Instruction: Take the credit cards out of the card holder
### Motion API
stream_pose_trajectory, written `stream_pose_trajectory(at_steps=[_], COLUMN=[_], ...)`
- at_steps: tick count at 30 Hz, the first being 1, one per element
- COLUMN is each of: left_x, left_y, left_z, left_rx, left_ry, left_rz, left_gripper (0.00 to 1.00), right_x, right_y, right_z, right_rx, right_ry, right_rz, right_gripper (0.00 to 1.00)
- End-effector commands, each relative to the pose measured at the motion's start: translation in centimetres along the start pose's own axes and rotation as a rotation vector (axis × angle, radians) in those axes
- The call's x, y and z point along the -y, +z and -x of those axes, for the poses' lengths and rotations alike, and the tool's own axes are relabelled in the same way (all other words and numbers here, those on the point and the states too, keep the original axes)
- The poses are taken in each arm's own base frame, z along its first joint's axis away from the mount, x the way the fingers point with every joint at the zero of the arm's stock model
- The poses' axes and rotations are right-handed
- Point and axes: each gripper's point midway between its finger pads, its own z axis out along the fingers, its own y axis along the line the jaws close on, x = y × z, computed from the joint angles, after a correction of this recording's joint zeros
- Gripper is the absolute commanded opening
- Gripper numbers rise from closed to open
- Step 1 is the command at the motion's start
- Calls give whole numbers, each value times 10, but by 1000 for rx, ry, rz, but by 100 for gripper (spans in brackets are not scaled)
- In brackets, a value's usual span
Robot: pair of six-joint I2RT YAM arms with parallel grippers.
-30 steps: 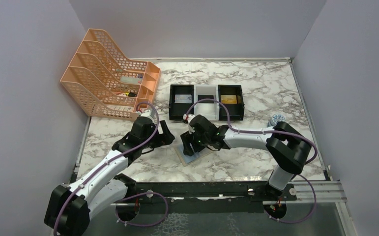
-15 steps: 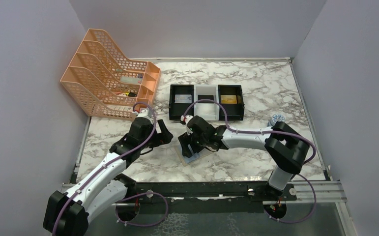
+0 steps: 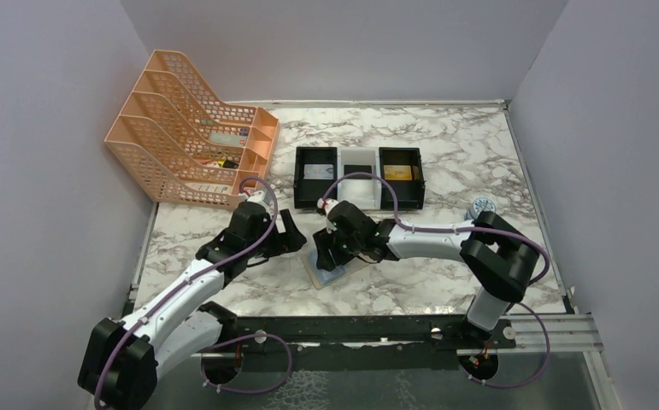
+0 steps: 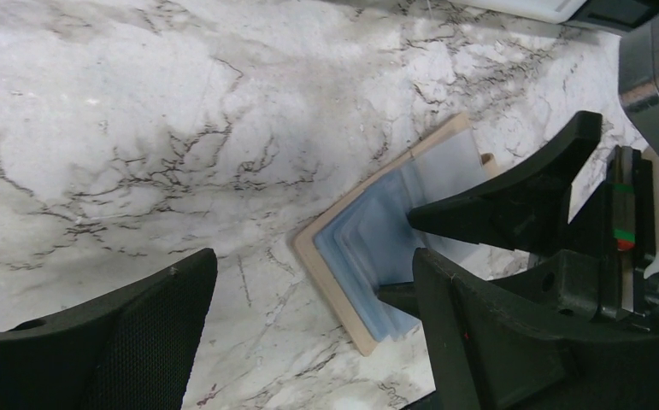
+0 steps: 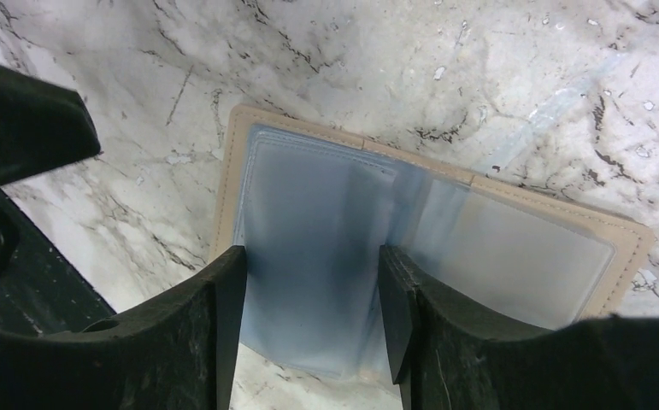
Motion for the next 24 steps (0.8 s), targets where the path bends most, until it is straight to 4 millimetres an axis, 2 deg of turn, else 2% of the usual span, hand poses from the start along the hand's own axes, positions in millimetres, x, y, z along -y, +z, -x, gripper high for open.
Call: stream_pose_trajectory(at_steps=[1, 8, 16, 19, 24], left_x=[19, 35, 44, 47, 61], left_y=[3, 5, 10, 11, 11], left_z=[-8, -21, -40, -44, -40], left_rx=[-47, -89, -102, -92, -50], left_ry=[38, 75, 41, -9, -99], left_rz=[-115, -176, -193, -215, -283], left_gripper=[87, 86, 80, 75, 60], right_x=[-9, -9, 5, 9, 9], right_y=[-3, -10, -14, -17, -18], right_z=[1, 0, -4, -3, -4], right_rx=[8, 13, 20, 31, 28], right_ry=[70, 180, 246, 262, 281], right_rz=[99, 251, 274, 279, 297], right_gripper=[52, 51, 51, 51, 51])
